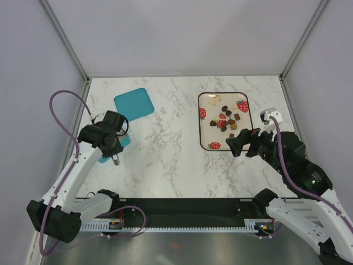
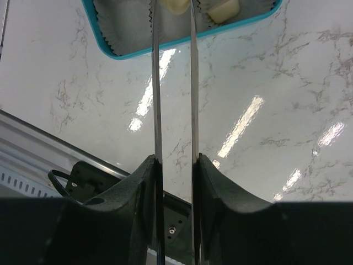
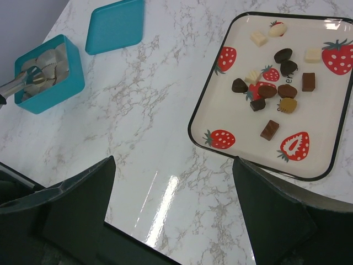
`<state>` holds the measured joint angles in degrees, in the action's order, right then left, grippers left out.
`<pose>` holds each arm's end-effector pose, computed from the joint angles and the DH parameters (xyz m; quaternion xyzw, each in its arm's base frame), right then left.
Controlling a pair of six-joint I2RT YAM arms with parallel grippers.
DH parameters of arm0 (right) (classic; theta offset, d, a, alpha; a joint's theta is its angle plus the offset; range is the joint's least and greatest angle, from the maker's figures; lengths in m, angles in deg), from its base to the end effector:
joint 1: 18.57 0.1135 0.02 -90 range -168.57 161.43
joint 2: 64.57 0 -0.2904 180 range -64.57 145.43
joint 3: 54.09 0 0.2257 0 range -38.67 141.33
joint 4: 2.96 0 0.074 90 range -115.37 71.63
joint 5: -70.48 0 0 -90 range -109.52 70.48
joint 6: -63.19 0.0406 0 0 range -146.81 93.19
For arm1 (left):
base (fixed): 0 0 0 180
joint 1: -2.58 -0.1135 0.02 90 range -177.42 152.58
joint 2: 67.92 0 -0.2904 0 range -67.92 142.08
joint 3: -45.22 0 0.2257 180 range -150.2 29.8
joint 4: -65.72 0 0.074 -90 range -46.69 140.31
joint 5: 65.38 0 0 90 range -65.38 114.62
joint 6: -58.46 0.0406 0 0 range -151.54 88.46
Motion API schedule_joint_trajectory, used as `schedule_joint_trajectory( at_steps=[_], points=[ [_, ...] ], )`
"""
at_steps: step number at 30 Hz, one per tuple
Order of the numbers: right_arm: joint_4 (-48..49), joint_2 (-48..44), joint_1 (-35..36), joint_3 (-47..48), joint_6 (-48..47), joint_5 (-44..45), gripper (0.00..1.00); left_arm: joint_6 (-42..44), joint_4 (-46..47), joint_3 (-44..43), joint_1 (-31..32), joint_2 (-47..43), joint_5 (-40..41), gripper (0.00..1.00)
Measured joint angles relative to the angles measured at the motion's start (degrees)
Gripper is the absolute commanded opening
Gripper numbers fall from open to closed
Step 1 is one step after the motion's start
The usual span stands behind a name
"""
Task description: Pack the chocolate
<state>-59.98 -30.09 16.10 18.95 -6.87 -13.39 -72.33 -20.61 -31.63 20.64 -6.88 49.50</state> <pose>0.0564 0.0337 0.3824 -0.0729 0.8075 0.2292 0.5386 0.1322 -0.0252 0.3246 -0.2254 0.9364 0.1038 0.2482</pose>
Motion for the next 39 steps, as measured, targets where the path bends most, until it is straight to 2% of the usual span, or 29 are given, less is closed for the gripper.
schedule_joint_trajectory(
  at_steps=[39],
  points=[
    [0.0,-0.7,0.5,0.0,-0.7,1.8,0.96,1.6,1.6,0.6,-0.4,2.8,-1.0,0.48]
  ],
)
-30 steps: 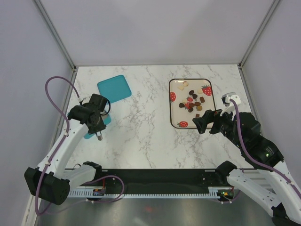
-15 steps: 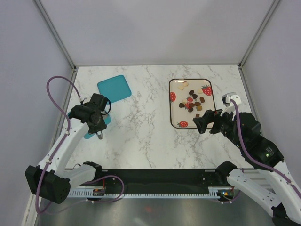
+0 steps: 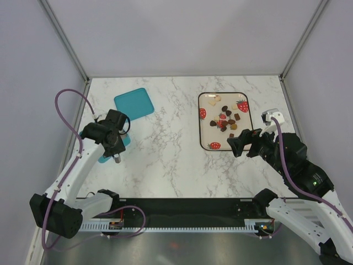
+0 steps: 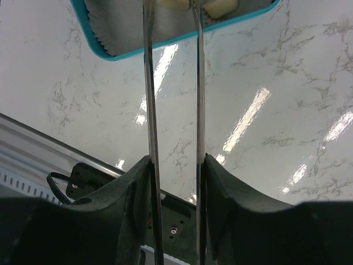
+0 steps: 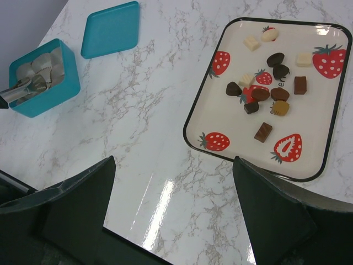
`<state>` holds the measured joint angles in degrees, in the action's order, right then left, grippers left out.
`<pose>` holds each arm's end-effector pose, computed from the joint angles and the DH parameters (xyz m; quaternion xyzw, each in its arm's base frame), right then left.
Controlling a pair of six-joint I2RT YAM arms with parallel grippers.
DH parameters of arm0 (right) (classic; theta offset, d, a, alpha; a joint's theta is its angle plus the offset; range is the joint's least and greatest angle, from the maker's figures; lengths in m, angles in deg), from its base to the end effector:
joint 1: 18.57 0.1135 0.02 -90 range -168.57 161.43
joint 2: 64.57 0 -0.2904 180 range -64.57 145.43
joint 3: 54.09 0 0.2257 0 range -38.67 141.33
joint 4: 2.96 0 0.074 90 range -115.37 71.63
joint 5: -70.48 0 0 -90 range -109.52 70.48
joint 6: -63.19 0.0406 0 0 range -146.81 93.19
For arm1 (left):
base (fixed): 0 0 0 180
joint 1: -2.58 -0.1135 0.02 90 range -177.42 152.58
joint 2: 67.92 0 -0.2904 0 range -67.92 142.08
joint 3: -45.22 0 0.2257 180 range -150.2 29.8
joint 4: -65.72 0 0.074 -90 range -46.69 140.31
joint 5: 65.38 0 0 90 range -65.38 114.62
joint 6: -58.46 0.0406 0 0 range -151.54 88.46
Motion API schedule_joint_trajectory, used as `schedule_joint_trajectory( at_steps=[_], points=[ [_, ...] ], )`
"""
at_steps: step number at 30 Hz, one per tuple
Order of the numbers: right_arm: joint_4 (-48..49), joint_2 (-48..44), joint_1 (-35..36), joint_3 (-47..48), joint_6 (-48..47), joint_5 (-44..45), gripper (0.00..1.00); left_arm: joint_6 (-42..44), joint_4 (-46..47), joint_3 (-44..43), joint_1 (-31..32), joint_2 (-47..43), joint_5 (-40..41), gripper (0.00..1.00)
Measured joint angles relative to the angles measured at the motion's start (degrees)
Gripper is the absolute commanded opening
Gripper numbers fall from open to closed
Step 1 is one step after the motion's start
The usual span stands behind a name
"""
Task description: Pack the chocolate
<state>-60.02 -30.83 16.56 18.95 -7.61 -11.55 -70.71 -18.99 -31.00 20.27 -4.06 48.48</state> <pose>0.0539 0.0310 0.3829 -0.0711 0.8037 0.2185 0.5488 0.1443 -0.0288 0.3166 -0.2113 0.9440 0.1082 0.2293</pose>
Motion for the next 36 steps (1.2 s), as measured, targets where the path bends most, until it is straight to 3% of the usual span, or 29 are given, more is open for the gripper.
schedule_joint_trajectory(
  at_steps=[7,14,22,29,36],
  points=[
    [0.0,0.0,0.0,0.0,0.0,0.1,0.96,1.0,-1.2,-2.6,0.0,0.0,0.0,0.48],
    [0.0,0.2,0.0,0.0,0.5,0.1,0.96,3.7,-1.6,-12.6,0.0,-0.1,-0.7,0.48],
    [0.0,2.8,0.0,0.0,0.9,0.1,0.95,8.4,4.5,-16.3,0.8,-0.5,-9.9,0.46],
    [0.0,5.4,0.0,0.4,0.7,2.3,0.95,9.7,13.8,-17.0,11.5,4.0,-13.7,0.46],
    [0.0,5.7,0.0,1.4,0.8,5.8,0.95,12.5,22.4,-25.1,28.0,21.7,-11.7,0.48]
  ],
)
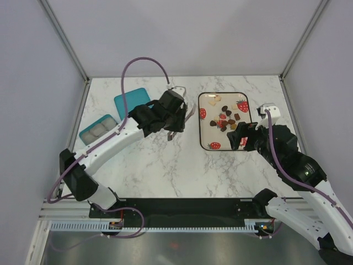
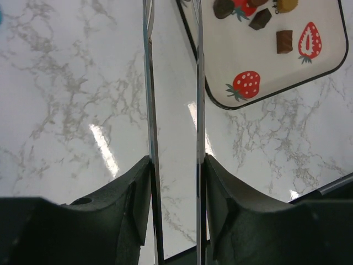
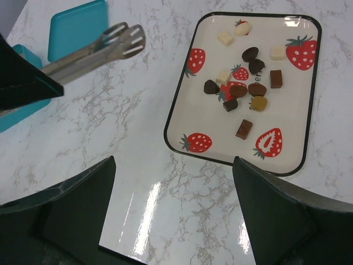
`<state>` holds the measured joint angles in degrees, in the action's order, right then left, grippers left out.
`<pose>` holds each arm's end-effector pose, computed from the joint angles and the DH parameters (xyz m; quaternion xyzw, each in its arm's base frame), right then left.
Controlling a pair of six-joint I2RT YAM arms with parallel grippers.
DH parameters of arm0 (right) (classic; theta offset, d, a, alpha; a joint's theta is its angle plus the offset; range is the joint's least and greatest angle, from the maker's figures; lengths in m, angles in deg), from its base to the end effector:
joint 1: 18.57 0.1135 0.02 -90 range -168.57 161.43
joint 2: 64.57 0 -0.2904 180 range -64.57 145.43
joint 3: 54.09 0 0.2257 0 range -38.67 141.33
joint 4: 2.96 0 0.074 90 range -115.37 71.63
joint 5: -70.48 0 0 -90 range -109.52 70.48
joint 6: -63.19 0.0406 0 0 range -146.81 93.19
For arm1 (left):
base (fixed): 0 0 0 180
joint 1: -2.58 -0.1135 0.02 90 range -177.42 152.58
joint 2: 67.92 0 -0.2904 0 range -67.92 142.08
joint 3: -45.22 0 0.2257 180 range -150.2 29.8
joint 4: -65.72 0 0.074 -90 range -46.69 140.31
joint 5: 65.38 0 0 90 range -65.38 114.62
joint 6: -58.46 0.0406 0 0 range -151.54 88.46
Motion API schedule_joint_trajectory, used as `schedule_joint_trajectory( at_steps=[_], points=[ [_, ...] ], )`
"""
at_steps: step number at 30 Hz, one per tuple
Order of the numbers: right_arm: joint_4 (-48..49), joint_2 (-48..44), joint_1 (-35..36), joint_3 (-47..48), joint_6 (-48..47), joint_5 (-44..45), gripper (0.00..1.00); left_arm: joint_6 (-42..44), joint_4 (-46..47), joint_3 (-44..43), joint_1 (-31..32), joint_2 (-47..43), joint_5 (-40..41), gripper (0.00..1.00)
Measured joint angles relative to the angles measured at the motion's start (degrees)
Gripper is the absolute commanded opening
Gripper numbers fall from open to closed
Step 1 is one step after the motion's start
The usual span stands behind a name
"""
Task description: Pack the chocolate
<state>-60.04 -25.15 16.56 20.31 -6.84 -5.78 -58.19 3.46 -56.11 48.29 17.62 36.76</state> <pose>0.0756 0.0414 0.3846 -0.0424 0.8252 0.1685 0.5375 0.2106 -0.2037 0.3820 0.1142 0.9173 -0.1384 0.3556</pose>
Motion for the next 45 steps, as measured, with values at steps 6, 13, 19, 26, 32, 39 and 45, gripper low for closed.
schedule_joint_trajectory(
  at_steps=[6,13,19,26,32,39,45],
  points=[
    [0.0,0.0,0.0,0.9,0.2,1.0,0.95,2.7,8.2,-1.7,4.0,8.9,-2.2,0.50],
    [-0.4,-0.5,0.0,1.4,0.2,2.4,0.95,6.3,15.5,-1.8,5.0,16.3,-5.5,0.52],
    [-0.6,-0.6,0.0,1.6,0.1,3.1,0.95,7.6,17.6,-1.9,6.0,21.2,-6.8,0.53],
    [-0.9,-1.0,0.0,1.6,-0.2,3.3,0.95,7.8,18.5,-1.9,6.1,24.1,-6.6,0.53],
    [-0.9,-1.5,0.0,1.6,-0.4,4.2,0.95,7.8,18.8,-1.9,6.1,25.1,-6.5,0.53],
    [-0.9,-1.9,0.0,1.6,-0.5,4.4,0.95,7.8,19.3,-1.9,6.1,26.6,-6.3,0.53],
    [-1.0,-2.2,0.0,1.6,-0.7,4.4,0.95,7.7,19.3,-1.9,6.1,27.7,-6.3,0.48]
  ],
)
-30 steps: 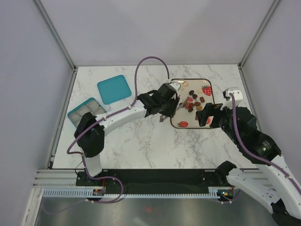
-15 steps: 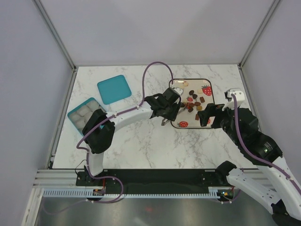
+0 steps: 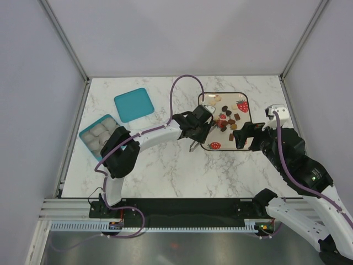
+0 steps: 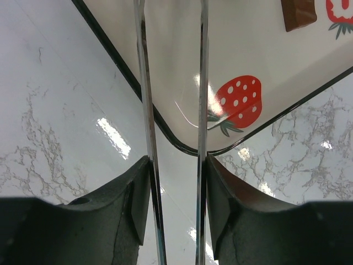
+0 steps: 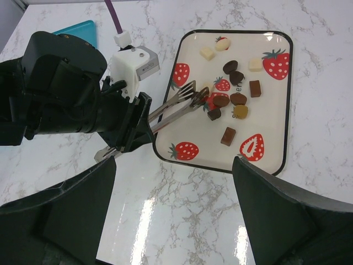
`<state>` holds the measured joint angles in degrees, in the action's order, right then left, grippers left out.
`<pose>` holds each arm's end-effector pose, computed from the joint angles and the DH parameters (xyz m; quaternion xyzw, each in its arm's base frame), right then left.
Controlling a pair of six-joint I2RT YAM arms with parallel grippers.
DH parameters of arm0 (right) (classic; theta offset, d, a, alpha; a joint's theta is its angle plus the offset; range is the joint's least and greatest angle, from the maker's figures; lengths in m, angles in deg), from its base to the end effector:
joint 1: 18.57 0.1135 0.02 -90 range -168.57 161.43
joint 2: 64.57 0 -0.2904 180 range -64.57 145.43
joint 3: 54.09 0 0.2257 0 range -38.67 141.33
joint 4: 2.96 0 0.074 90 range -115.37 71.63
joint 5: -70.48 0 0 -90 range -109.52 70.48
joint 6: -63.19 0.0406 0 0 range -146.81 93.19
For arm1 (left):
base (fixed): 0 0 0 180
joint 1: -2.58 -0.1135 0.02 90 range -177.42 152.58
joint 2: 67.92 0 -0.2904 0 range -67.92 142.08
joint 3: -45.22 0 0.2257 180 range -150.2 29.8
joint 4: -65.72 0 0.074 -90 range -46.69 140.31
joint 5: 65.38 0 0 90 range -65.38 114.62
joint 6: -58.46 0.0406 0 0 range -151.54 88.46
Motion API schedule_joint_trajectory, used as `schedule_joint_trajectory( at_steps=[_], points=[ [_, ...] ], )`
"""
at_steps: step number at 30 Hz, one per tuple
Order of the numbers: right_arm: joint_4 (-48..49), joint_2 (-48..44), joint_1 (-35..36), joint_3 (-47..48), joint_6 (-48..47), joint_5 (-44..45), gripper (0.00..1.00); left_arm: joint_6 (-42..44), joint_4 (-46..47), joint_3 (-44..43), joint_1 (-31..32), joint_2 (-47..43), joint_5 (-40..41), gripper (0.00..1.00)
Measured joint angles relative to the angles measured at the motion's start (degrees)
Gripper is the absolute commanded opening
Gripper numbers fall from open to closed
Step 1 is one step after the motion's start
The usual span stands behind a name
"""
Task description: Pack the chocolate
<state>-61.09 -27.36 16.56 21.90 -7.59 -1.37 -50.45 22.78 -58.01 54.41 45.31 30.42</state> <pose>0.0653 0.0304 0.3932 -0.0212 0.8105 0.1463 0.5667 0.2663 -0.3322 0.2499 0.2529 0.9127 -0.1446 0.2866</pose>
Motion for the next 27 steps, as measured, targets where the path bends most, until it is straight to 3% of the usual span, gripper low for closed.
schedule_joint_trajectory(
  at_steps=[7,27],
  points=[
    [-0.1,-0.3,0.0,0.0,0.0,0.0,0.95,-0.3,-0.6,0.0,0.0,-0.6,0.0,0.40],
    [-0.2,-1.5,0.0,0.0,0.0,-1.0,0.95,-6.1,-10.9,0.1,-0.5,-11.7,3.9,0.38]
  ],
)
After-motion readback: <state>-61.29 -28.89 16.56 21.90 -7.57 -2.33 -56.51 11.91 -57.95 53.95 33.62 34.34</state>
